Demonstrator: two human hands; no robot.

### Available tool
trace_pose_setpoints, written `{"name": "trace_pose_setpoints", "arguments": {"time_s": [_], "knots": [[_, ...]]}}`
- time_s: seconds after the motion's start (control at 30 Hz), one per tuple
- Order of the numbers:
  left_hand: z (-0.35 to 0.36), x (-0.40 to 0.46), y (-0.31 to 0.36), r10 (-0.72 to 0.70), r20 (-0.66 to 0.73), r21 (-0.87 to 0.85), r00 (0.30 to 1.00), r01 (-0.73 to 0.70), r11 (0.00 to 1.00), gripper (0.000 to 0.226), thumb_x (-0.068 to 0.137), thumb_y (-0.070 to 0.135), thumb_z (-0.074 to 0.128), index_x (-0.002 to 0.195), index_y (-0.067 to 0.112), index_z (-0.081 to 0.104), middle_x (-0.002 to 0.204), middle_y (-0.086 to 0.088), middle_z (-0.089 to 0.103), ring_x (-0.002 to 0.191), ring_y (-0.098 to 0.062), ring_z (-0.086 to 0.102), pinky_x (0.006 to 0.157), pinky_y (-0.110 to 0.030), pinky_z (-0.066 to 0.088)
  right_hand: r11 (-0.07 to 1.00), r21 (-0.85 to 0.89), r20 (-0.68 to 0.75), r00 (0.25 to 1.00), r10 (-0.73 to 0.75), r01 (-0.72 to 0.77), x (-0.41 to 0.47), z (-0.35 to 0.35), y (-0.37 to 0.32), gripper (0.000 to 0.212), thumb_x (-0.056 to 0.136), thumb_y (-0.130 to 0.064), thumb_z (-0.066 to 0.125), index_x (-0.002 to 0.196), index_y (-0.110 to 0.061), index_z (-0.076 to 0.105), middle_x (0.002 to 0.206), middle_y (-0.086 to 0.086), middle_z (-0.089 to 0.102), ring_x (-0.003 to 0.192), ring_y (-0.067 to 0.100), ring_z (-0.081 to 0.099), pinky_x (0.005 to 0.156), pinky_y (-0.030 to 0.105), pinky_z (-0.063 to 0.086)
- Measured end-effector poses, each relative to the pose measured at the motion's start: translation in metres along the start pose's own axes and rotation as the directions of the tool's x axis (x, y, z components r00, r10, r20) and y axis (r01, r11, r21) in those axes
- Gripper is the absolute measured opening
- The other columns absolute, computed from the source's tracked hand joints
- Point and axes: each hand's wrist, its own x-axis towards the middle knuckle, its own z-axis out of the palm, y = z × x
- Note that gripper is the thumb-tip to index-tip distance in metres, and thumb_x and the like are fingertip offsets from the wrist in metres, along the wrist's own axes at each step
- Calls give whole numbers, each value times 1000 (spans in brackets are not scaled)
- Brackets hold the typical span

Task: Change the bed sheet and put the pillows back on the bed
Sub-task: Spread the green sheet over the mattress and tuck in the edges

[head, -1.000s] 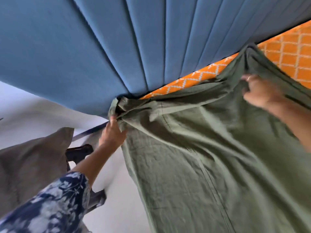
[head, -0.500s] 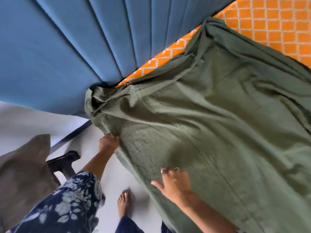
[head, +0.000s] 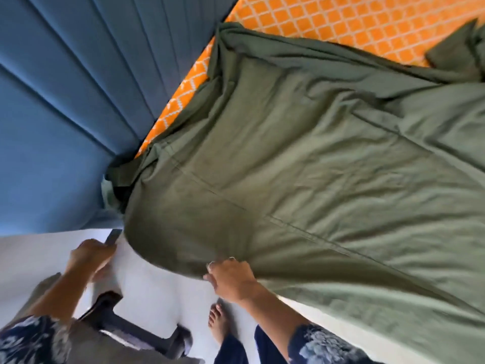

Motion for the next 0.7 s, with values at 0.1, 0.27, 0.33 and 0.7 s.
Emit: {"name": "trace_pose_setpoints", "arguments": {"time_s": [0.1, 0.27, 0.33, 0.7], "knots": [[5, -14, 18, 222, 34, 278, 974, -223, 934, 41, 93, 39, 57, 116, 5, 62, 121, -23, 62, 112, -41, 58, 96, -43, 48, 982, 116, -107, 981, 164, -152, -23, 5, 19, 31, 100, -37, 39, 116, -15, 54, 118, 12, 61, 112, 31, 57, 90, 40, 45], [62, -35, 61, 387, 261, 467, 885, -466, 751, 31, 92, 27, 61, 106, 0, 66, 118, -23, 63, 111, -39, 58, 98, -42, 45, 876, 76, -120, 868, 482, -476, -88, 26, 101, 28, 97, -21, 41, 123, -18, 51, 124, 6, 59, 118, 26, 55, 91, 35, 45], [92, -60, 77, 446, 330, 551, 832, -553, 624, 36, 93, 35, 54, 121, 14, 61, 133, -10, 56, 122, -30, 53, 104, -36, 41, 810, 28, -108, 804, 585, -586, -119, 40, 137, 31, 99, -28, 43, 128, -20, 49, 128, 3, 56, 120, 24, 54, 92, 33, 44], [217, -187, 113, 616, 564, 511, 551, -818, 263, 38, 95, 34, 53, 131, 24, 51, 134, 2, 55, 123, -17, 53, 102, -32, 41, 662, -220, -21, 682, 731, -717, -202, 105, 254, 57, 38, -25, 93, 83, -7, 65, 76, 12, 63, 68, 27, 62, 62, 36, 35]]}}
